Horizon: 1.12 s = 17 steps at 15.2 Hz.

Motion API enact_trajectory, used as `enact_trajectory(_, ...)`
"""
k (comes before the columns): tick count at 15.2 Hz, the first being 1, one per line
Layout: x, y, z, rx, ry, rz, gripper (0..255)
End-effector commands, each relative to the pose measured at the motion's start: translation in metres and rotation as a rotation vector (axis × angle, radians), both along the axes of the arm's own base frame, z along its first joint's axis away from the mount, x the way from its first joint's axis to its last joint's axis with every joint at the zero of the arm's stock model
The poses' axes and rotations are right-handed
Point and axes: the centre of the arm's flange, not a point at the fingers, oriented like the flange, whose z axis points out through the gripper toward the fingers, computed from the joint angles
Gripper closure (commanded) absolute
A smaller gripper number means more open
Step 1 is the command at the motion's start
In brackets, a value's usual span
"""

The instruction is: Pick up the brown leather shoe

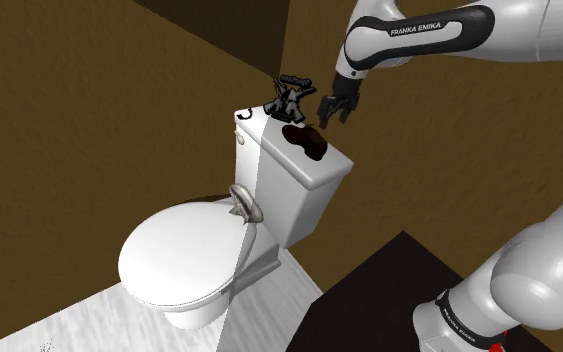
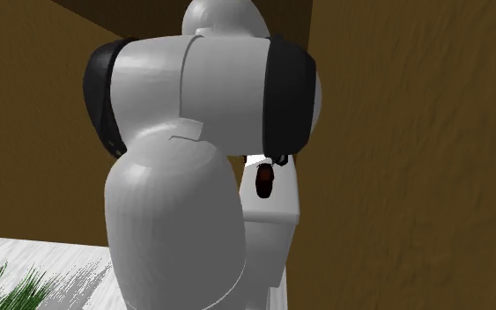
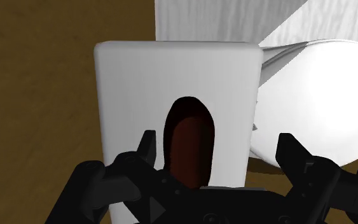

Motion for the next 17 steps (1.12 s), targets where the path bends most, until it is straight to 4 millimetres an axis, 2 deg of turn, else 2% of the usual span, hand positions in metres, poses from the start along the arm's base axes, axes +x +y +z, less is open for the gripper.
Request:
enact_trajectory(1, 0.025, -0.004, -0.009, 0.005, -0.012, -0.011, 0)
enact_trajectory(8, 0.105, -0.020, -0.039, 0.024, -0.048, -0.051, 0)
enact_trajectory(16, 0.110, -0.021, -0.081, 0.025, -0.050, -0.053, 0)
enact_trajectory(17, 0.110, -0.021, -0.081, 0.025, -0.050, -0.053, 0)
